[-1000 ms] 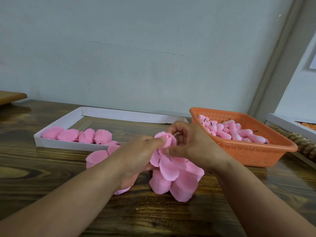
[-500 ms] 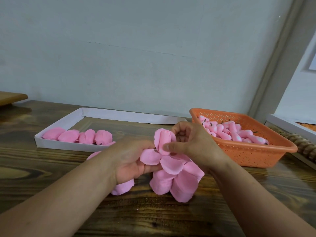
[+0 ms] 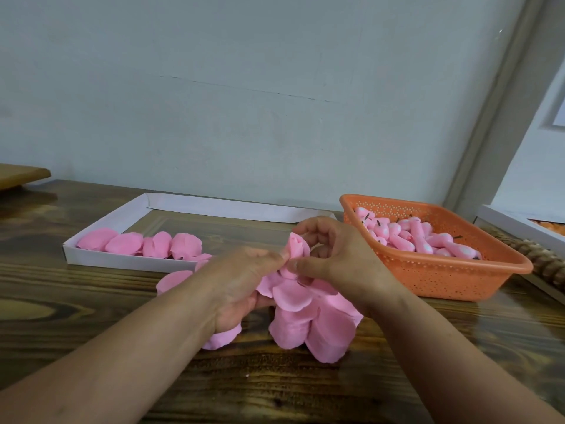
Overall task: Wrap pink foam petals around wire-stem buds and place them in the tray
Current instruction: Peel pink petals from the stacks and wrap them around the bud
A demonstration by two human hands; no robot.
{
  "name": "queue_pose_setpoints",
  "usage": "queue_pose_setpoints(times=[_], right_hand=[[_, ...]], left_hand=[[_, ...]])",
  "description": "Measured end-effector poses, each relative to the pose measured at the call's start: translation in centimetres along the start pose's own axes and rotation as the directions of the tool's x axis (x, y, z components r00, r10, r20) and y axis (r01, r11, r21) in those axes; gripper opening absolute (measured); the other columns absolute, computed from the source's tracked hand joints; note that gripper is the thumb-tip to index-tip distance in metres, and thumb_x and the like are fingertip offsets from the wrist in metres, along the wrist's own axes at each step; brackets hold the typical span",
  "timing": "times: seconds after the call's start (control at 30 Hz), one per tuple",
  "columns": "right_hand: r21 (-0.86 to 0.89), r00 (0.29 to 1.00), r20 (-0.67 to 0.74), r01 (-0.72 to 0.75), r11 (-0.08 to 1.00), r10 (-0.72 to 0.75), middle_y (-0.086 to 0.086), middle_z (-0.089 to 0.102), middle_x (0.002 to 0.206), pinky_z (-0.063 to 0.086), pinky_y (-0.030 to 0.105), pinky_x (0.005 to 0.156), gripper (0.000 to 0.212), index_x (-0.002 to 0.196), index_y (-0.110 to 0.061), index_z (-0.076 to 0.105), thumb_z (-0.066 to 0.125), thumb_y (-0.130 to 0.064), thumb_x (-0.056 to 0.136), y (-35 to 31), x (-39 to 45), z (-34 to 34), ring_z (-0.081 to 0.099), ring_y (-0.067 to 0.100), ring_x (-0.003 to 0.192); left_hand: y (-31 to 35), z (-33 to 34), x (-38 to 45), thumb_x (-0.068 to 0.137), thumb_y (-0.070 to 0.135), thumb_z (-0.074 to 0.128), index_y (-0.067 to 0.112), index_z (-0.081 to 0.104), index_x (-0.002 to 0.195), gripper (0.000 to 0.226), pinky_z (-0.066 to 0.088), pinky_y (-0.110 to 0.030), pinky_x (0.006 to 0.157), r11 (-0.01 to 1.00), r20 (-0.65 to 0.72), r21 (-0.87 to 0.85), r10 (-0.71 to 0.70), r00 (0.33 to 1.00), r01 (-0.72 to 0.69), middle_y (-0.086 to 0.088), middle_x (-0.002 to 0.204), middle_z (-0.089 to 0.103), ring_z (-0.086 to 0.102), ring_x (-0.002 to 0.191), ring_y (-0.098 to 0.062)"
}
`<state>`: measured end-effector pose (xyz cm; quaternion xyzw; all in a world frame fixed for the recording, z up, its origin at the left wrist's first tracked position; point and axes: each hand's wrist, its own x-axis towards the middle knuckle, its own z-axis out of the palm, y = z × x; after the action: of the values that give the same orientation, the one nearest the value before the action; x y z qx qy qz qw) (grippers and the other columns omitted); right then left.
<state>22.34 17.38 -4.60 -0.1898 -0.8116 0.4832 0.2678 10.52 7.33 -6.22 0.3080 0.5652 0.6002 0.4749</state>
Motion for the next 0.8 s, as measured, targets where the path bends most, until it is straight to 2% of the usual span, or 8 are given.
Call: queue_pose_setpoints(times=[0.1, 0.2, 0.3, 0.4, 0.5, 0.63, 0.7, 0.8], right_hand=[[0.073, 1.0, 0.018, 0.006, 0.997, -0.007, 0.015, 0.068, 0.078, 0.055, 0.03, 0.06, 0.023, 0.093, -0.018, 0.066, 0.076, -0.007, 0.075, -0.1, -0.2, 0.0, 0.062, 0.018, 0.055], [0.027, 0.997, -0.051, 0.056, 0.998, -0.055, 0.004, 0.068, 0.06, 0.054, 0.027, 0.055, 0.009, 0.08, -0.017, 0.068, 0.073, -0.01, 0.08, -0.2, -0.4, 0.6, 0.06, 0.012, 0.049], [0.022, 0.985, -0.149, 0.091, 0.996, -0.086, 0.0, 0.064, 0.052, 0.052, 0.025, 0.051, 0.015, 0.072, -0.013, 0.067, 0.068, -0.002, 0.082, -0.1, -0.1, 0.8, 0.059, 0.01, 0.045], [0.021, 0.982, -0.17, 0.085, 0.996, -0.08, -0.002, 0.062, 0.048, 0.049, 0.019, 0.048, 0.017, 0.071, -0.009, 0.066, 0.064, 0.003, 0.083, -0.1, 0.0, 0.9, 0.058, 0.008, 0.043], [-0.027, 0.96, -0.269, 0.07, 0.997, -0.075, -0.008, 0.06, 0.047, 0.047, 0.014, 0.048, 0.022, 0.067, -0.011, 0.065, 0.064, 0.005, 0.081, 0.2, 0.2, 0.8, 0.056, 0.002, 0.045], [-0.054, 0.919, -0.388, 0.046, 0.997, -0.063, -0.007, 0.059, 0.044, 0.049, 0.02, 0.047, 0.029, 0.061, -0.018, 0.061, 0.064, 0.004, 0.081, 0.5, 0.5, 0.6, 0.057, 0.007, 0.044], [-0.117, 0.909, -0.408, 0.042, 0.992, -0.087, -0.006, 0.06, 0.051, 0.052, 0.027, 0.052, 0.031, 0.061, -0.021, 0.06, 0.064, 0.002, 0.08, 0.6, 0.5, 0.8, 0.06, 0.014, 0.051], [-0.206, 0.917, -0.383, 0.033, 0.978, -0.112, -0.001, 0.062, 0.059, 0.053, 0.034, 0.058, 0.028, 0.063, -0.022, 0.061, 0.063, 0.0, 0.08, 0.6, 0.5, 1.0, 0.062, 0.019, 0.058]], left_hand=[[0.0, -0.1, 0.1, 0.086, 0.006, 0.062, -0.005, 0.069, 0.097, 0.017, 0.051, -0.02, 0.052, 0.998, -0.035, 0.054, -0.014, 0.999, 0.016, -0.011, 0.09, 0.074, 0.069, 0.074, -0.016], [-0.1, -0.2, 0.2, 0.091, 0.014, 0.06, 0.003, 0.07, 0.086, 0.015, 0.049, -0.024, 0.059, 0.995, -0.039, 0.095, -0.01, 0.999, 0.014, -0.012, 0.095, 0.074, 0.068, 0.084, -0.019], [-0.2, -0.2, 0.2, 0.093, 0.023, 0.058, 0.002, 0.071, 0.097, 0.025, 0.051, -0.024, 0.057, 0.997, -0.046, 0.074, -0.003, 0.999, 0.006, -0.012, 0.098, 0.074, 0.068, 0.085, -0.02], [0.0, -0.1, 0.3, 0.092, 0.02, 0.058, 0.002, 0.068, 0.104, 0.024, 0.057, -0.026, 0.059, 1.0, -0.031, -0.025, 0.0, 1.0, 0.0, -0.012, 0.097, 0.074, 0.071, 0.084, -0.019], [0.2, -0.2, 0.4, 0.079, 0.017, 0.063, -0.002, 0.067, 0.099, 0.027, 0.058, -0.039, 0.081, 0.96, 0.039, -0.277, -0.018, 0.999, 0.029, -0.024, 0.104, 0.07, 0.068, 0.1, -0.032], [-0.2, 0.3, 0.2, 0.065, -0.005, 0.061, -0.007, 0.069, 0.081, 0.018, 0.058, -0.033, 0.083, 0.958, 0.113, -0.287, 0.042, 0.993, -0.008, -0.025, 0.099, 0.07, 0.071, 0.095, -0.028], [-0.7, 0.5, 0.4, 0.071, -0.013, 0.058, -0.013, 0.062, 0.093, 0.022, 0.059, -0.03, 0.078, 0.964, 0.049, -0.262, 0.059, 0.997, -0.044, -0.023, 0.097, 0.071, 0.072, 0.09, -0.026], [-0.9, 0.8, 0.4, 0.092, -0.005, 0.048, -0.008, 0.066, 0.086, 0.019, 0.059, -0.03, 0.079, 0.978, -0.011, -0.198, 0.06, 0.998, -0.061, -0.019, 0.094, 0.073, 0.071, 0.092, -0.025]])
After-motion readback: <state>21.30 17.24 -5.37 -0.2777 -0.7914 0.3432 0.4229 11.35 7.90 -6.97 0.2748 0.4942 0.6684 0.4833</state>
